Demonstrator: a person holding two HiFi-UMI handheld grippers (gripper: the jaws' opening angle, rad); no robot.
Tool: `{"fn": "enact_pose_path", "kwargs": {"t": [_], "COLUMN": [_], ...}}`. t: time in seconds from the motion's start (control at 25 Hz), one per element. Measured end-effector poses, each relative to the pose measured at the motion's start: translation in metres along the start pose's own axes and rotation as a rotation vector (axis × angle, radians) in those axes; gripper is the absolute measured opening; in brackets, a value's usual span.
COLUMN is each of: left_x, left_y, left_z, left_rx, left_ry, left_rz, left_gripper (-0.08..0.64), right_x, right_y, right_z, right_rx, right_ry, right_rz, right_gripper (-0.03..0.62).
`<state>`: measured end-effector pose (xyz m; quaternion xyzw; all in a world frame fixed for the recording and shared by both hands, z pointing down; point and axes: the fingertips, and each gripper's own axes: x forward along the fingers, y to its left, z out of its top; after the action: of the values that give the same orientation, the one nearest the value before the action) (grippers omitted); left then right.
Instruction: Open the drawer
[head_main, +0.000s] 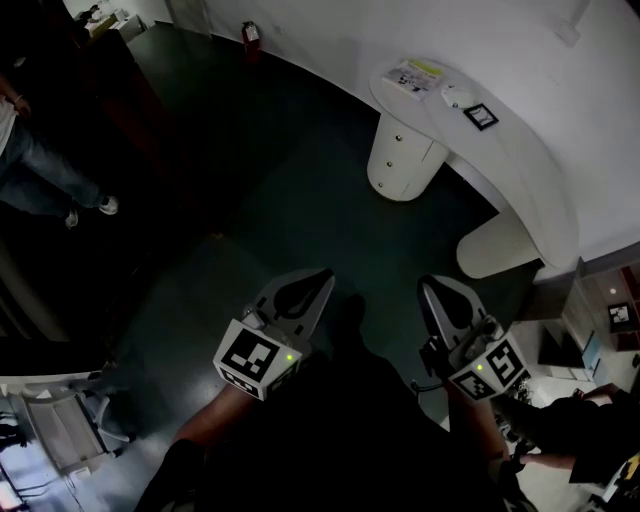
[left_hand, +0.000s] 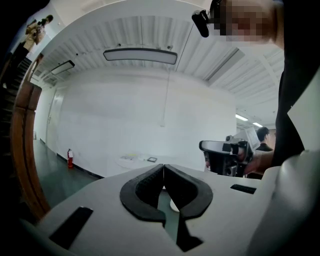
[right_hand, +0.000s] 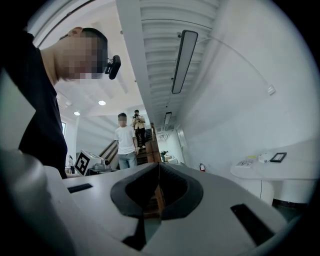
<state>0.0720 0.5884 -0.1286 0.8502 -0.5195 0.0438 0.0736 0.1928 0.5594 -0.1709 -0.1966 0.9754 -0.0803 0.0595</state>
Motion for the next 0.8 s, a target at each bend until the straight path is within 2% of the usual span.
{"fn": "enact_pose_path", "kwargs": {"t": [0.48,0.8], "left_x": [0.133,0.19], "left_y": [0.079,0.116], "left_z": [0.037,0.052], "left_rx": [0.006,-0.017], "left_ry": [0.015,0.005], "left_rz": [0.022,0.051], "left_gripper": [0.014,0.014], "right_x": [0.066,0.096], "right_y": [-0.141,-0.198], "right_z": [0.021,0.026], "right_rx": [0.034,0.043], "right_ry": [-0.019,-0.012], "right_rz": [0.017,0.034], "right_gripper": [0.017,0.017]}}
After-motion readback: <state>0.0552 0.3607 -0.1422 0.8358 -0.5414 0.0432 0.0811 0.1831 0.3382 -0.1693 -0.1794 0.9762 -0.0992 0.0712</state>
